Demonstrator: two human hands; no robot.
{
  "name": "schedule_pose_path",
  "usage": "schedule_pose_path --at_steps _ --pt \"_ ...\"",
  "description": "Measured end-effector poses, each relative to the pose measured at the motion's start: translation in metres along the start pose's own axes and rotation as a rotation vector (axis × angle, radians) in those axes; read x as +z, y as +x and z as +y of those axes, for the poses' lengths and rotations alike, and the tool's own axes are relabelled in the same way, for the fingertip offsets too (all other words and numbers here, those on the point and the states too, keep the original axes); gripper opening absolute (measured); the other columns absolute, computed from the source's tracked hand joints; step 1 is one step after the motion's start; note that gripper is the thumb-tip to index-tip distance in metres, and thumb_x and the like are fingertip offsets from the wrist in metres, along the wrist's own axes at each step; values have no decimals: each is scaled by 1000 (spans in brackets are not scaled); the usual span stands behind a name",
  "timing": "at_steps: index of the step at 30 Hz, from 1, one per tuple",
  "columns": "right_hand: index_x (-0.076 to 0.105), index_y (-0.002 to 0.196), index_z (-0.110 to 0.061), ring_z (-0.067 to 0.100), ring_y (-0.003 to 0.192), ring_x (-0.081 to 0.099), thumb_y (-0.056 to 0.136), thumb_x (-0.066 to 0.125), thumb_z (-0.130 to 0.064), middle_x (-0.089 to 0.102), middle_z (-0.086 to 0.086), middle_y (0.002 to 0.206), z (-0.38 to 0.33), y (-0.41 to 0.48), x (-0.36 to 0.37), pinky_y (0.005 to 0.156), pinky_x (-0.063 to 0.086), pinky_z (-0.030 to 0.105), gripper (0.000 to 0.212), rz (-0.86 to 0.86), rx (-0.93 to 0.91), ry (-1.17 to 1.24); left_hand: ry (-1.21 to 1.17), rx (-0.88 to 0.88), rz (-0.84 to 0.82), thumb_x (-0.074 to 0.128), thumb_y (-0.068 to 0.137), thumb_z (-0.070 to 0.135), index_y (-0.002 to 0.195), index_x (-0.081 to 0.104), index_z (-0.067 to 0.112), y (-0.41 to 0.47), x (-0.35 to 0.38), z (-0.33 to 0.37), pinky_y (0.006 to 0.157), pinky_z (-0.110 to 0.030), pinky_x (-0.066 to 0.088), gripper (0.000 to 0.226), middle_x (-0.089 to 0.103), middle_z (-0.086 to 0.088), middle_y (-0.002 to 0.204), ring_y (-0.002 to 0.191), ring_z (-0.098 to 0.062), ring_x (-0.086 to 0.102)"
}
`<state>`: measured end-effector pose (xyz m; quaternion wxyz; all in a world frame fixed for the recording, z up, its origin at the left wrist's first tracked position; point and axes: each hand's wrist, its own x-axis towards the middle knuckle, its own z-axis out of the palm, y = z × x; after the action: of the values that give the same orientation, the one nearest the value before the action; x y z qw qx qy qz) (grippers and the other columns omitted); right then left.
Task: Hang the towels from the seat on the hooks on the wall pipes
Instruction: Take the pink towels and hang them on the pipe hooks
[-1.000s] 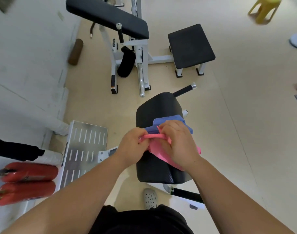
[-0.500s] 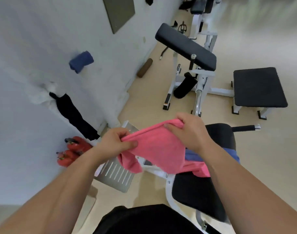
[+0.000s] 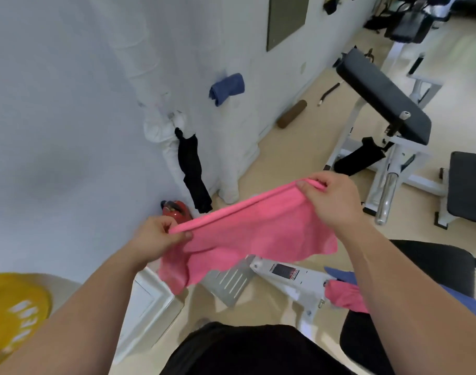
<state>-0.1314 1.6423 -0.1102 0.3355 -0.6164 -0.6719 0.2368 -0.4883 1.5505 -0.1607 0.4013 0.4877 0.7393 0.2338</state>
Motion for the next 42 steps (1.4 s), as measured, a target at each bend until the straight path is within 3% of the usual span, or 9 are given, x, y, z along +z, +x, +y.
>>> schedule_pose_path --at_steps 10,14,16,20,26,31,34,37,42 --pt "76 92 -26 17 88 63 92 65 -34 73 -6 89 -86 4 113 73 44 30 13 -109 159 -92 -150 -55 -15 64 90 54 85 67 5 34 -80 -58 64 -34 42 50 57 2 68 66 -18 50" --pt "64 113 -42 17 83 63 92 60 -28 64 -5 87 -132 -8 163 78 53 33 25 -326 373 263 -261 4 -71 53 93 46 89 64 11 31 -80 -32 74 -46 54 37 60 -23 79 72 -35 58" --pt "64 114 -36 16 67 61 97 53 -17 61 -2 72 -149 -15 181 66 55 31 28 -394 401 414 -391 8 -125 52 101 29 90 67 14 25 -80 -16 67 -35 52 23 56 -23 77 68 -28 52" --pt "70 110 -12 0 65 66 101 40 3 72 -7 73 -179 -24 201 57 51 16 35 -539 313 560 -577 46 -123 52 102 7 109 68 7 22 -77 -4 62 -13 50 18 72 -9 86 74 -9 67" --pt "72 119 -25 11 97 68 89 40 12 76 1 108 -180 4 215 78 52 21 58 -606 261 627 -786 91 -76 59 75 -5 125 69 17 29 -78 1 88 -38 59 56 75 -10 113 106 -28 71" --pt "75 111 -29 15 100 73 86 66 6 78 -2 102 -170 40 211 93 58 35 43 -646 100 613 -852 84 36 47 78 -26 126 69 12 42 -73 16 75 -40 60 65 73 -21 110 93 -38 72" --pt "78 95 -24 18 89 73 81 77 -6 77 -2 92 -160 67 201 89 59 43 23 -631 -19 532 -937 53 55 50 76 -21 118 74 10 48 -66 41 56 -30 32 57 72 -22 97 70 -29 61" --pt "73 74 -31 7 79 63 77 82 -11 67 -8 86 -148 95 191 78 52 27 22 -661 -200 484 -1042 -32 147 48 75 -23 121 70 4 61 -58 62 58 -30 41 57 72 -27 108 72 -30 61" --pt "70 72 -35 2 127 46 73 83 -25 49 -11 133 -129 136 181 105 36 18 16 -783 -459 331 -981 -159 317 61 68 -8 112 69 21 83 -48 92 57 -41 14 53 74 -13 92 60 -21 46"
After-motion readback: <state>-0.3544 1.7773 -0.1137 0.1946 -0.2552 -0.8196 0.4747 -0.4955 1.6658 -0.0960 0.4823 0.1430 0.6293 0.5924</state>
